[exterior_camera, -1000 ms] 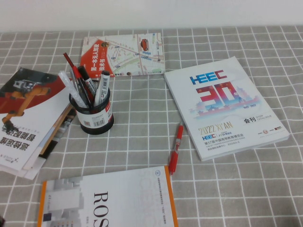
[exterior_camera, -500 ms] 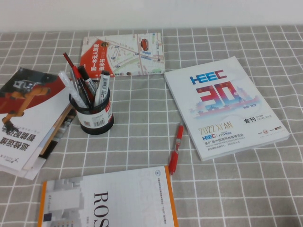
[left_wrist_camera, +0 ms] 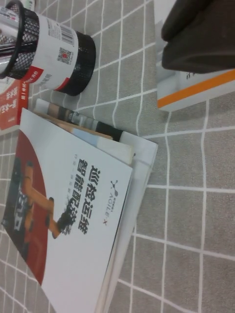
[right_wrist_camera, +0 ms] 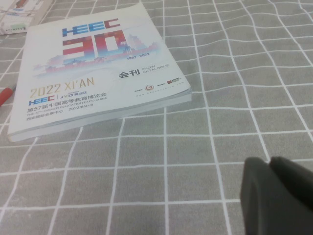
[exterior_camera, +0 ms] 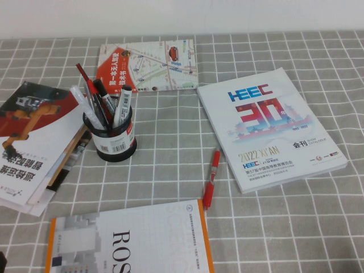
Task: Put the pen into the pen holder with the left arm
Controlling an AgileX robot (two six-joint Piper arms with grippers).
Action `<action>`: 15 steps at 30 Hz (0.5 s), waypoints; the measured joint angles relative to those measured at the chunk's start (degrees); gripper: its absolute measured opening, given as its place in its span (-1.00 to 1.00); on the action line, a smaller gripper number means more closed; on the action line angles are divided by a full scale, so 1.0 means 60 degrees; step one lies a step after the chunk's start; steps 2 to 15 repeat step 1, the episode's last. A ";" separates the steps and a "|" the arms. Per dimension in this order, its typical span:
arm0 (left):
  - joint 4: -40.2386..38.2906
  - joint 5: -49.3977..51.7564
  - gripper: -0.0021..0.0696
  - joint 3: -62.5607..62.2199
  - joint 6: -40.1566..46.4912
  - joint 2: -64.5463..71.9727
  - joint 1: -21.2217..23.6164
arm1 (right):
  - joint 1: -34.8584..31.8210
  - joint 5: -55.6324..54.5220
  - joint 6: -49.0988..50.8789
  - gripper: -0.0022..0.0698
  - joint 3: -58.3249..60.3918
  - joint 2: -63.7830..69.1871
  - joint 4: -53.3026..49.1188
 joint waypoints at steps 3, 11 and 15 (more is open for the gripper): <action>0.0015 -0.0004 -0.94 0.0000 0.0000 0.0000 0.0000 | 0.0000 0.0000 0.0000 -0.98 0.0000 0.0000 0.0000; 0.0015 -0.0004 -0.94 0.0000 0.0000 0.0000 0.0000 | 0.0000 0.0000 0.0000 -0.98 0.0000 0.0000 0.0000; 0.0015 -0.0004 -0.94 0.0000 0.0000 0.0000 0.0000 | 0.0000 0.0000 0.0000 -0.98 0.0000 0.0000 0.0000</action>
